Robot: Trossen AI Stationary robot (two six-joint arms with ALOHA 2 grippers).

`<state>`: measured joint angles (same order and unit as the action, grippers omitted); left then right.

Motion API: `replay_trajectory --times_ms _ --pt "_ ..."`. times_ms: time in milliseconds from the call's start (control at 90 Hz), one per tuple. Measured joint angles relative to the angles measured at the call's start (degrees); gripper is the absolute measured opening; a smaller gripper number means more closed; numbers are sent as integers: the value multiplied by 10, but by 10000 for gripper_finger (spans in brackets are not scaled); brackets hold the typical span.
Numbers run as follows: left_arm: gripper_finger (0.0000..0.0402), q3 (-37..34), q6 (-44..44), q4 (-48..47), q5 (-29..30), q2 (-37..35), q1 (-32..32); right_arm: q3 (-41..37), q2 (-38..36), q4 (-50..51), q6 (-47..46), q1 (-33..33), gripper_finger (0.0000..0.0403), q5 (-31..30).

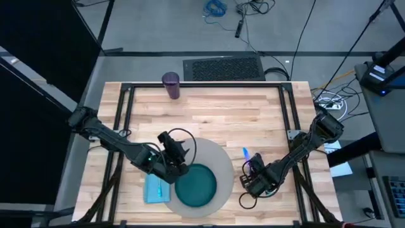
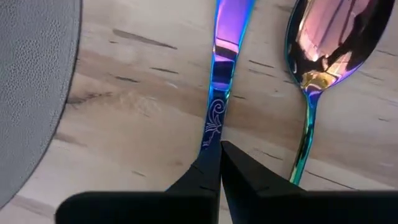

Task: Set table place
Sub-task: Adjust the blue table knife

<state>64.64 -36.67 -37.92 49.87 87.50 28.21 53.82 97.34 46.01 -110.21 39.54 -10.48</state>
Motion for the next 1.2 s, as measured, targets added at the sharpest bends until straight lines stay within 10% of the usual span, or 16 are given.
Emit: replay_trajectory --times_ms 1200 --pt "162 0 -1 1 -3 0 0 0 5 -95 -43 24 0 -47"
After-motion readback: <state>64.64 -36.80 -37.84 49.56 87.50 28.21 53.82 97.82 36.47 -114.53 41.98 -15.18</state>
